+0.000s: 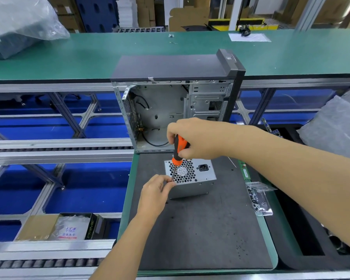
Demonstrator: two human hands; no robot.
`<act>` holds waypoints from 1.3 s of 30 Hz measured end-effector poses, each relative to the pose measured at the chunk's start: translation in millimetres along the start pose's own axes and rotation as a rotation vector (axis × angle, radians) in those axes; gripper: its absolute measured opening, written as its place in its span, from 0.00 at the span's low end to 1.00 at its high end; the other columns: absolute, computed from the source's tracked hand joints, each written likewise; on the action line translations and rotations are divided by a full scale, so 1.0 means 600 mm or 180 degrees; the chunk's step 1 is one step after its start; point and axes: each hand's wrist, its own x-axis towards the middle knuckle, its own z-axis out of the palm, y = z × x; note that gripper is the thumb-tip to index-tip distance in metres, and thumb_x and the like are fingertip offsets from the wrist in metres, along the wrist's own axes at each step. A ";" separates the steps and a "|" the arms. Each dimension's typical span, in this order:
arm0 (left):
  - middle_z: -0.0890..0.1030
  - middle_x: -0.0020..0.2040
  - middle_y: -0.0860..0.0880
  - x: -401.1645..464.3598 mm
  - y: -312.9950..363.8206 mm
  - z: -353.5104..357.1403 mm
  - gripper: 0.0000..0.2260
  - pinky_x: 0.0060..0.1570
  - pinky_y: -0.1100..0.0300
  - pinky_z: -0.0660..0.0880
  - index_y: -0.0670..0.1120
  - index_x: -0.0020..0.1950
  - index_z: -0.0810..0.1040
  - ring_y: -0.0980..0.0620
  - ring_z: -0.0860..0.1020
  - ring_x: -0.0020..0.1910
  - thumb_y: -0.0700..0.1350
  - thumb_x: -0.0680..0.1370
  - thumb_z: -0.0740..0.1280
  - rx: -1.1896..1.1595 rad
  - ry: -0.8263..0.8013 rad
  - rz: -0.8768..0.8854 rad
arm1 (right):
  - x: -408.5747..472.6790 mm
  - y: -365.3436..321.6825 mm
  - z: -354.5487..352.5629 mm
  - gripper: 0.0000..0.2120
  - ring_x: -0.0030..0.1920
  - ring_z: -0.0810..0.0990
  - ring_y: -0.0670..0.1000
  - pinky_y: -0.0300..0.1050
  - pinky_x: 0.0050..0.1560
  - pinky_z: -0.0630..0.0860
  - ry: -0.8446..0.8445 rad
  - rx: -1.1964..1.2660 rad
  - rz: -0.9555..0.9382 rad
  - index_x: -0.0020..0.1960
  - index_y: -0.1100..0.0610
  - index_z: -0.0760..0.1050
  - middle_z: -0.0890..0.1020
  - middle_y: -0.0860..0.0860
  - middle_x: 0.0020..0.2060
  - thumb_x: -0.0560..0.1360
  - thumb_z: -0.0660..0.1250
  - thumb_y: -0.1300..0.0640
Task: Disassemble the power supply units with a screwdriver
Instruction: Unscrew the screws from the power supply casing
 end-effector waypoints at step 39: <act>0.83 0.42 0.53 0.012 0.086 0.066 0.04 0.35 0.56 0.76 0.51 0.51 0.85 0.50 0.81 0.41 0.48 0.78 0.71 0.0957 0.0007 0.0595 | -0.064 0.105 0.018 0.12 0.32 0.73 0.50 0.45 0.32 0.71 0.0508 0.0342 0.1058 0.49 0.51 0.70 0.76 0.48 0.35 0.71 0.71 0.50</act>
